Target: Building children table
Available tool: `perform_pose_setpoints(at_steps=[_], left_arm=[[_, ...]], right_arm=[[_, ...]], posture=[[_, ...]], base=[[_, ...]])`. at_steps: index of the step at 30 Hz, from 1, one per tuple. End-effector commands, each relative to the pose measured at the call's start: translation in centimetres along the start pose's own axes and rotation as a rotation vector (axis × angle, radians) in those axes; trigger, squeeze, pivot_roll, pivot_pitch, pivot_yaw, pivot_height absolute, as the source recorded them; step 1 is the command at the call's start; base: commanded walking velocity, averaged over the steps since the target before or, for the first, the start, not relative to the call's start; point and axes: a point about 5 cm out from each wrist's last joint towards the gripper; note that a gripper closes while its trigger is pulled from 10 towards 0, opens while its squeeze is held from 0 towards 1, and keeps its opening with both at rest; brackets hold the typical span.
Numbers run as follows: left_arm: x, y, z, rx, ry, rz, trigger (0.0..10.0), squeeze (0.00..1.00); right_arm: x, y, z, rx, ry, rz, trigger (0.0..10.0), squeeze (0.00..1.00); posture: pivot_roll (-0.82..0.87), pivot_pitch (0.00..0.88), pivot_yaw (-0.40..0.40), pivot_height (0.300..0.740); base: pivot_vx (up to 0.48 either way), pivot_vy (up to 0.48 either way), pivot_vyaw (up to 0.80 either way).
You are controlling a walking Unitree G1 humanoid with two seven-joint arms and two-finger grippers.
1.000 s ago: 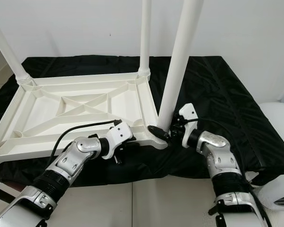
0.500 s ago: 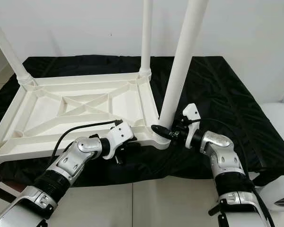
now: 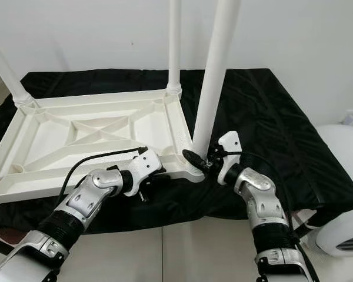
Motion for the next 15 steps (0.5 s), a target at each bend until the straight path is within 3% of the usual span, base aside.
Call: perform_pose_setpoints(at_steps=[1,9,15], left_arm=[[-0.3,-0.8,1.6,-0.105,-0.014,-0.021,10.0,0.0],[-0.4,-0.8,1.6,-0.107,-0.014,-0.021,10.0,0.0],[-0.3,-0.8,1.7,-0.11,-0.013,-0.021,10.0,0.0]], right_arm=[[0.3,-0.3,0.4,-0.102,-0.011,0.006,0.0,0.0],[0.3,-2.2,-2.2,-0.308,-0.094,-0.026,0.0,0.0],[0.2,-3.5,-3.8,-0.473,-0.08,-0.09,0.0,0.0]], posture=[[-0.11,0.081,0.048,0.74],[-0.11,0.081,0.05,0.74],[-0.11,0.081,0.052,0.74]], base=[[0.0,0.0,0.0],[0.0,0.0,0.0],[0.0,0.0,0.0]])
Point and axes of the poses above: a point about 5 cm out from each wrist's last joint towards the gripper, its own y axis pointing back from the gripper into the wrist, its own x axis along the axis of the wrist's last joint, z = x × y, and after that the axes turned 9 degrees about y, right-handed
